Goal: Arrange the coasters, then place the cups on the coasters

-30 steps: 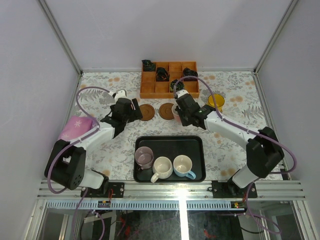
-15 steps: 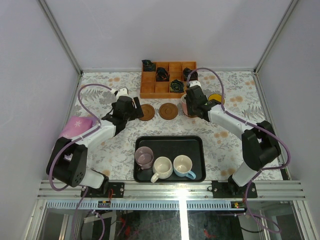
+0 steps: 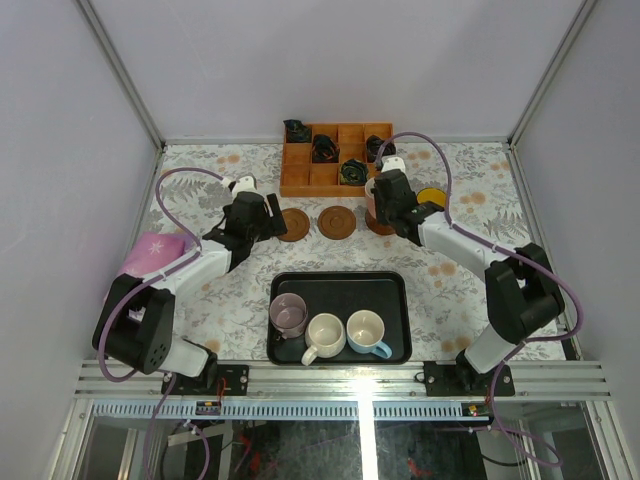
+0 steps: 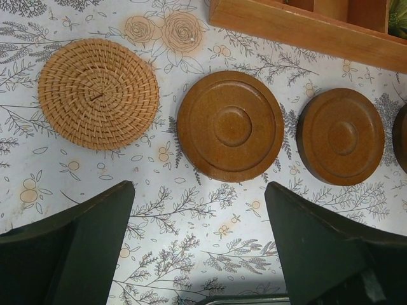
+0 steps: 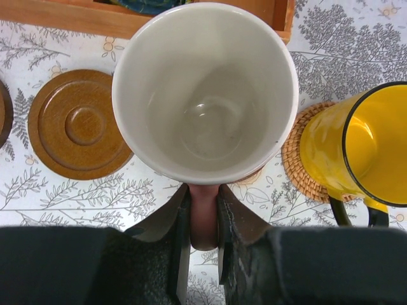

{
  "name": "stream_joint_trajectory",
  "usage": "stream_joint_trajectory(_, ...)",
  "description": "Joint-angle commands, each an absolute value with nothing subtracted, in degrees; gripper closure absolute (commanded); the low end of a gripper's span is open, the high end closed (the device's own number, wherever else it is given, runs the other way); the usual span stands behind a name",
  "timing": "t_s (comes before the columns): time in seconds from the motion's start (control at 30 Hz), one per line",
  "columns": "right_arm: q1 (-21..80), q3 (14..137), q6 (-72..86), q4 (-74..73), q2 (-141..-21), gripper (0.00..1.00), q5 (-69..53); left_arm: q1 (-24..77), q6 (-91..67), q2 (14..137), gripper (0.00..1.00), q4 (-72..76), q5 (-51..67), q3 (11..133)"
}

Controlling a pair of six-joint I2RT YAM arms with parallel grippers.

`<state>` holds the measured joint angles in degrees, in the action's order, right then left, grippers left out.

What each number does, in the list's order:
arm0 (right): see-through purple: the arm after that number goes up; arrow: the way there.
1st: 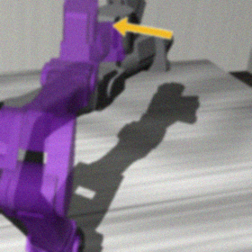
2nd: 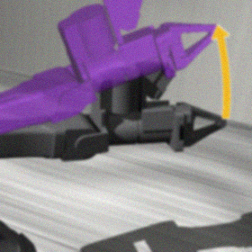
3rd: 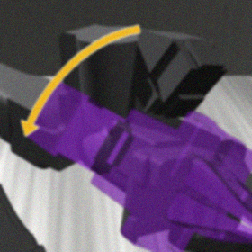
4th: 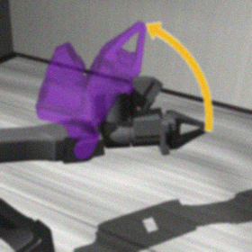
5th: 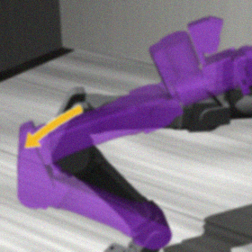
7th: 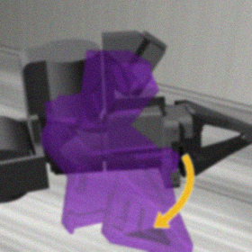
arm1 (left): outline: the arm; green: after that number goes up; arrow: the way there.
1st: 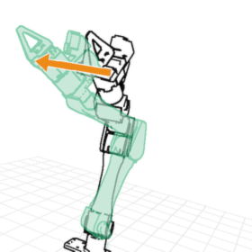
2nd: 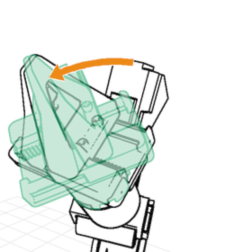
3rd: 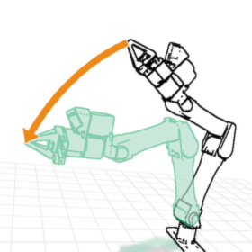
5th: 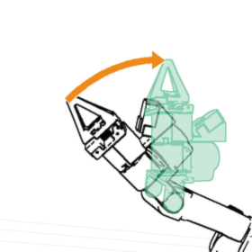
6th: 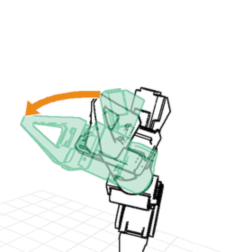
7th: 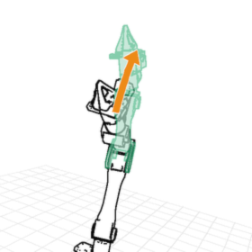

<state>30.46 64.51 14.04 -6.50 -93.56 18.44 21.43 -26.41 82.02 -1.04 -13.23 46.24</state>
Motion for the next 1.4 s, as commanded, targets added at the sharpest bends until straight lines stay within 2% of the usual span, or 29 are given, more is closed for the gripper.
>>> stream_joint_trajectory(0.0,29.26,65.23,12.66,3.09,-93.15,1.00,21.99,21.10,-25.54,81.80,0.16,1.44,-12.82,47.02)
stream_joint_trajectory(0.9,28.11,58.06,19.75,2.22,-93.42,1.00,13.49,21.12,-25.93,82.06,0.16,1.66,-12.74,46.50)
stream_joint_trajectory(1.37,28.09,56.90,19.06,-0.49,-91.54,1.00,15.36,21.09,-26.10,82.41,0.16,1.80,-12.37,46.53)
